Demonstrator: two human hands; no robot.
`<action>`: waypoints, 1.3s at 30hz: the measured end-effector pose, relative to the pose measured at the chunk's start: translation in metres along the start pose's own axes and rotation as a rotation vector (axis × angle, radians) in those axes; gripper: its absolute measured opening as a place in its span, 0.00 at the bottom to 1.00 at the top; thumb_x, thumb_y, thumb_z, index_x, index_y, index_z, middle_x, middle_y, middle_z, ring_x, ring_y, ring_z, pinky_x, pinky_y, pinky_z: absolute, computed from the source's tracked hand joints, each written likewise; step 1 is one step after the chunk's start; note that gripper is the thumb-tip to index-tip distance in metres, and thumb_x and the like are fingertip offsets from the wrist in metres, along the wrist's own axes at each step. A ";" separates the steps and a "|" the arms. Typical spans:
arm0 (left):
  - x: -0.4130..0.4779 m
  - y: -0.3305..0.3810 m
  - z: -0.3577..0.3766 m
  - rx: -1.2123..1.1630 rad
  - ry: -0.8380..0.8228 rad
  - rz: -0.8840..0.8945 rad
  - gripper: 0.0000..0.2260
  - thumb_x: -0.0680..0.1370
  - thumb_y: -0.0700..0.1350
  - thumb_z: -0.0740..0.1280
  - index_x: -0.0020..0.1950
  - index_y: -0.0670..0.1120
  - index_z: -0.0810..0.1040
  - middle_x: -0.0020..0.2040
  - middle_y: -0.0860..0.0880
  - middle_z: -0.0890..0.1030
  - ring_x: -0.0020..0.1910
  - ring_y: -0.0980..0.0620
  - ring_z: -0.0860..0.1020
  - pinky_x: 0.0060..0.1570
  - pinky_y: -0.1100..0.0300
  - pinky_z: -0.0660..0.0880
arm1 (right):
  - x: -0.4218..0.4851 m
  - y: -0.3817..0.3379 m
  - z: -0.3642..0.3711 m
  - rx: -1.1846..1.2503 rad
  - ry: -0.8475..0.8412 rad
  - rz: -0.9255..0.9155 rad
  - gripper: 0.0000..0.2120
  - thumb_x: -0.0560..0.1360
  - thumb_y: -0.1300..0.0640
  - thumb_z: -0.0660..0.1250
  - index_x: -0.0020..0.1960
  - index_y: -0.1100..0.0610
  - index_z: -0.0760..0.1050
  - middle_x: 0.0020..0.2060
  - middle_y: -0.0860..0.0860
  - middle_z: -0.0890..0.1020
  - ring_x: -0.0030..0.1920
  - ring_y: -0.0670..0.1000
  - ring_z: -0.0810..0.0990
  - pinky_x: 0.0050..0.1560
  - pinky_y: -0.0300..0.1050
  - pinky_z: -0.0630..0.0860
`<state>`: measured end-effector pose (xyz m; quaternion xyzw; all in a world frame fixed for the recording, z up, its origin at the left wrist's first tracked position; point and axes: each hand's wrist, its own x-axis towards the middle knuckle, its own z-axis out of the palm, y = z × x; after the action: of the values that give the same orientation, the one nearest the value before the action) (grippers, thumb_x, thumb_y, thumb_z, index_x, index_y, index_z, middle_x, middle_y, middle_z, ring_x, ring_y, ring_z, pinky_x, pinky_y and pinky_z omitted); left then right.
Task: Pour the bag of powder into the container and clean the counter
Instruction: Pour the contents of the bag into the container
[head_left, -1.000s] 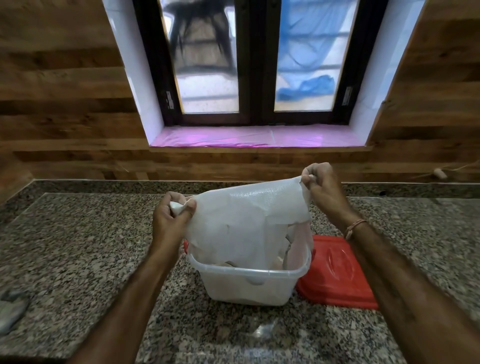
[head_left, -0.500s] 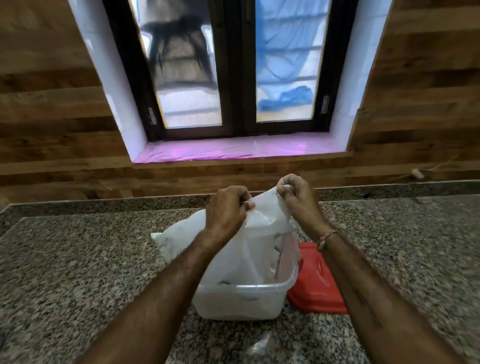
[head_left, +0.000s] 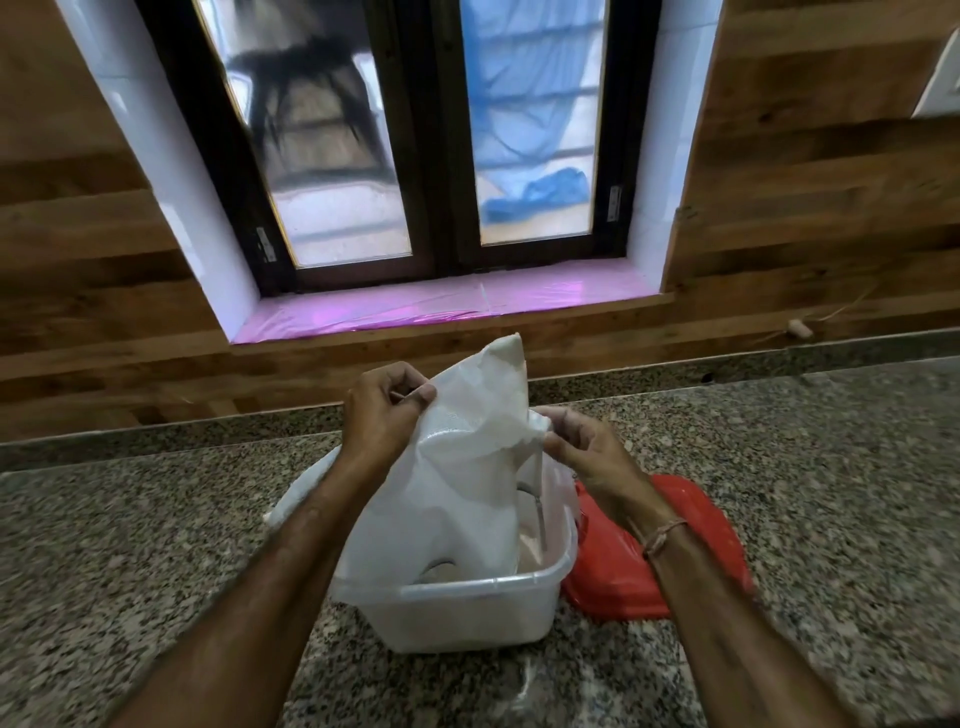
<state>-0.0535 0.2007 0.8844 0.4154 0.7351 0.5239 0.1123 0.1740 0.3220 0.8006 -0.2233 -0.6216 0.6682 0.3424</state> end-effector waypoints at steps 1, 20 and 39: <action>0.000 -0.001 -0.001 0.001 -0.001 -0.006 0.07 0.75 0.42 0.74 0.37 0.49 0.82 0.36 0.51 0.84 0.37 0.50 0.80 0.42 0.50 0.79 | -0.002 0.003 0.002 -0.034 0.023 -0.010 0.15 0.79 0.60 0.72 0.64 0.62 0.81 0.60 0.61 0.85 0.62 0.57 0.84 0.63 0.54 0.82; 0.001 -0.001 -0.013 0.026 -0.010 -0.007 0.07 0.76 0.41 0.74 0.38 0.47 0.83 0.37 0.50 0.85 0.41 0.45 0.84 0.46 0.42 0.83 | 0.008 -0.018 0.029 -0.248 0.341 -0.172 0.05 0.79 0.59 0.73 0.53 0.60 0.83 0.46 0.54 0.88 0.46 0.48 0.86 0.46 0.42 0.83; -0.010 0.010 0.004 0.216 -0.045 0.072 0.06 0.74 0.43 0.77 0.38 0.48 0.84 0.36 0.56 0.83 0.37 0.60 0.81 0.37 0.63 0.76 | 0.018 -0.034 0.055 -0.198 0.188 -0.133 0.26 0.84 0.51 0.64 0.81 0.55 0.66 0.77 0.46 0.72 0.75 0.42 0.73 0.76 0.50 0.72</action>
<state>-0.0401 0.1971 0.8884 0.4629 0.7691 0.4360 0.0646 0.1283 0.2976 0.8431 -0.2758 -0.6631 0.5556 0.4190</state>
